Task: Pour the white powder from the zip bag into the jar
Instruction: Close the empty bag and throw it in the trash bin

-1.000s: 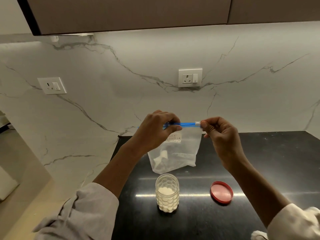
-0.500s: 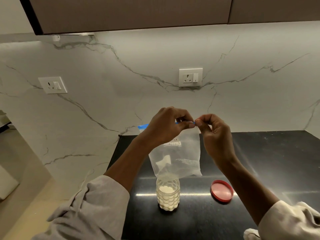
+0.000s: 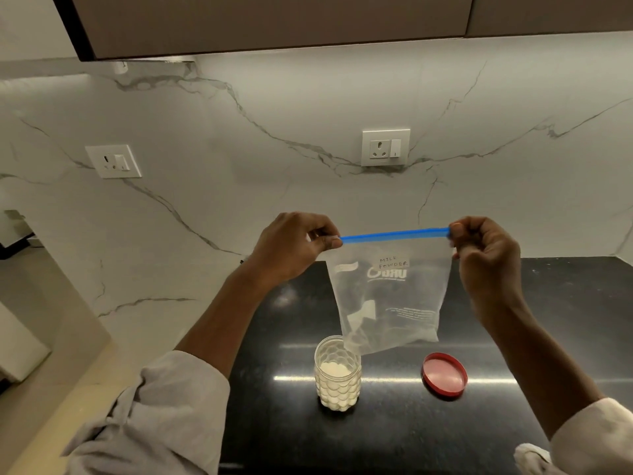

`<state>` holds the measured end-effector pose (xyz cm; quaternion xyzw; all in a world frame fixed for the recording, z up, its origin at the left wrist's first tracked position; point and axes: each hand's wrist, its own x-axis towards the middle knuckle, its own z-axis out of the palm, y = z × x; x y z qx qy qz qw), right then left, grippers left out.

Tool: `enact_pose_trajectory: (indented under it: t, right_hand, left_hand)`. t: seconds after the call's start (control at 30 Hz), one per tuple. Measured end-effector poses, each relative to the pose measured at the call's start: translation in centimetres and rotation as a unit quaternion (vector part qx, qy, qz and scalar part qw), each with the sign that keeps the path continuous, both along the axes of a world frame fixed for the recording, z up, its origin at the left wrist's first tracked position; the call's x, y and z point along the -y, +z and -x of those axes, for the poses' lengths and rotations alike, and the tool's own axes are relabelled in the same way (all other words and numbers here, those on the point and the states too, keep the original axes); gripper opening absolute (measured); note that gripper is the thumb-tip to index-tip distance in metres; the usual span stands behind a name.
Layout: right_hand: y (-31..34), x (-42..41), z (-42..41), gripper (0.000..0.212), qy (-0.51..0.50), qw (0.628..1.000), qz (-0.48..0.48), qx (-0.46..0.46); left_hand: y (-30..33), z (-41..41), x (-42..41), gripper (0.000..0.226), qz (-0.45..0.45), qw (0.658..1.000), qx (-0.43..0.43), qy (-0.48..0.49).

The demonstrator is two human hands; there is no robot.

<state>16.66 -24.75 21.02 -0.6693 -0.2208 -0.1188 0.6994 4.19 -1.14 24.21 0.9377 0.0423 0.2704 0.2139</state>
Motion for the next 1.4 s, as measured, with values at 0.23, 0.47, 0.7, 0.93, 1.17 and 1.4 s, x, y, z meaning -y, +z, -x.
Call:
enact_pose_trajectory:
  t: [0.23, 0.47, 0.7, 0.93, 1.17, 1.4]
  right_hand:
    - [0.9, 0.7, 0.1, 0.015, 0.098, 0.994, 0.041, -0.007]
    - [-0.9, 1.8, 0.0, 0.027, 0.294, 0.945, 0.137, -0.033]
    - [-2.9, 0.9, -0.2, 0.019, 0.269, 0.955, 0.104, -0.066]
    - [-4.4, 0.4, -0.6, 0.018, 0.281, 0.948, 0.099, -0.116]
    - [-5.8, 0.1, 0.1, 0.034, 0.339, 0.914, 0.167, -0.149]
    - [-6.4, 0.6, -0.4, 0.031, 0.32, 0.916, 0.16, -0.182]
  left_hand:
    - [0.4, 0.7, 0.1, 0.004, 0.08, 0.995, 0.047, -0.03]
    - [0.0, 0.7, -0.3, 0.005, 0.139, 0.985, 0.095, -0.022]
    - [-5.2, 1.5, 0.9, 0.044, 0.418, 0.907, 0.023, -0.044]
    - [-10.7, 2.5, 1.4, 0.02, 0.439, 0.894, -0.063, -0.059]
    - [-11.0, 2.4, 1.0, 0.014, 0.437, 0.897, -0.046, -0.038]
    - [-11.2, 2.0, 1.1, 0.017, 0.473, 0.878, -0.066, -0.034]
